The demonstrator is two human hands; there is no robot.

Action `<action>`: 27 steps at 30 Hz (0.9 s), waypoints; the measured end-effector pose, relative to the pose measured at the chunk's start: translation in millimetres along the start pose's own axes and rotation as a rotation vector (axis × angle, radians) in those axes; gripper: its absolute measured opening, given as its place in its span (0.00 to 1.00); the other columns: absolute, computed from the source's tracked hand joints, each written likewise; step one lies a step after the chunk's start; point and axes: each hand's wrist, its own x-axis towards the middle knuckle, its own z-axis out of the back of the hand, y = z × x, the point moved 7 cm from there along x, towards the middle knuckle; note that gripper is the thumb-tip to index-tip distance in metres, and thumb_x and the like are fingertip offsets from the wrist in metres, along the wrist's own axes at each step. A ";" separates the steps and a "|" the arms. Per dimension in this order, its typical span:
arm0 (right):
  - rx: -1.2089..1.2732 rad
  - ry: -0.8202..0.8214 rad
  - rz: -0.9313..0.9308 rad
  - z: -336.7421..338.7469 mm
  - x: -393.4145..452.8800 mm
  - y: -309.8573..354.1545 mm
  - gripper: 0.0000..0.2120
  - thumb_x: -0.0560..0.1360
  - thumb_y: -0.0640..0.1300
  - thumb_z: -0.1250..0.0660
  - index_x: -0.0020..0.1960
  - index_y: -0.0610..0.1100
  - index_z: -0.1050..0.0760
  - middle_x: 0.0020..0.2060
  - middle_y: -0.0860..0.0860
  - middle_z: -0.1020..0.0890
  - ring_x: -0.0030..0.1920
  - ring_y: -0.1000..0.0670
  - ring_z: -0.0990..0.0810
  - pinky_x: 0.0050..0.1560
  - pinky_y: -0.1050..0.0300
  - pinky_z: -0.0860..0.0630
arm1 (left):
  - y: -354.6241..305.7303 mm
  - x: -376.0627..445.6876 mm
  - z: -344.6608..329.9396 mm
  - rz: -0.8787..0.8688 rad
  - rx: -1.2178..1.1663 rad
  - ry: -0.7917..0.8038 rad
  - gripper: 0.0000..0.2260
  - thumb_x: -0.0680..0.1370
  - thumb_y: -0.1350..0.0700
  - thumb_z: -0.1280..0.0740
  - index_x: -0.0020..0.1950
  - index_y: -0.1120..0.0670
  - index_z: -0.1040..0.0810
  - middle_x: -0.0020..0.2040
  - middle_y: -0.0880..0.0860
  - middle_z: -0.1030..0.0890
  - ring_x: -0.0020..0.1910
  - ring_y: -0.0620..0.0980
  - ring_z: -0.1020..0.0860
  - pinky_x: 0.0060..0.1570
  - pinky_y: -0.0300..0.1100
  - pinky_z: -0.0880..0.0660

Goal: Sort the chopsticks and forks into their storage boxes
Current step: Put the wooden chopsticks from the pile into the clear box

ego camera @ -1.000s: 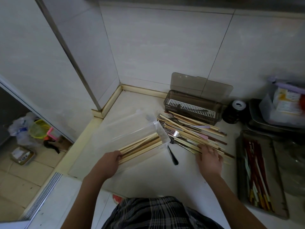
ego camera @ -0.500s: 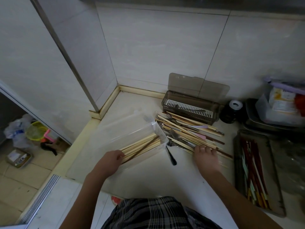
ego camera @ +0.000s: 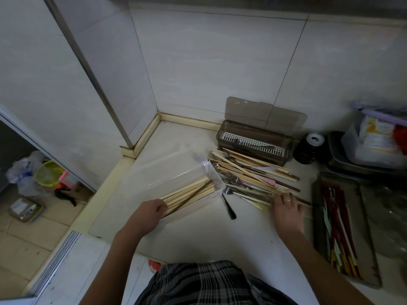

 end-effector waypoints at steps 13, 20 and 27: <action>0.204 -0.576 0.379 74.2 -19.8 53.4 0.15 0.67 0.35 0.28 0.51 0.47 0.22 0.40 0.48 0.18 0.43 0.43 0.20 0.48 0.49 0.30 | -72.1 -31.0 48.2 -0.288 -0.037 -0.528 0.13 0.80 0.54 0.43 0.59 0.57 0.23 0.54 0.54 0.20 0.52 0.53 0.23 0.53 0.45 0.28; 0.370 -0.689 0.731 120.5 -33.8 132.9 0.09 0.73 0.47 0.39 0.47 0.49 0.21 0.42 0.53 0.18 0.45 0.48 0.22 0.53 0.51 0.35 | -132.3 -7.5 18.3 -0.461 0.158 -0.062 0.13 0.81 0.48 0.45 0.62 0.48 0.28 0.55 0.53 0.21 0.53 0.55 0.23 0.51 0.48 0.26; 0.416 -0.370 0.071 63.0 14.2 37.1 0.10 0.76 0.43 0.35 0.58 0.45 0.24 0.54 0.45 0.21 0.57 0.40 0.25 0.59 0.42 0.34 | -55.3 -13.8 20.5 -0.262 0.091 -0.042 0.14 0.81 0.56 0.43 0.65 0.52 0.27 0.59 0.53 0.23 0.56 0.51 0.25 0.56 0.41 0.31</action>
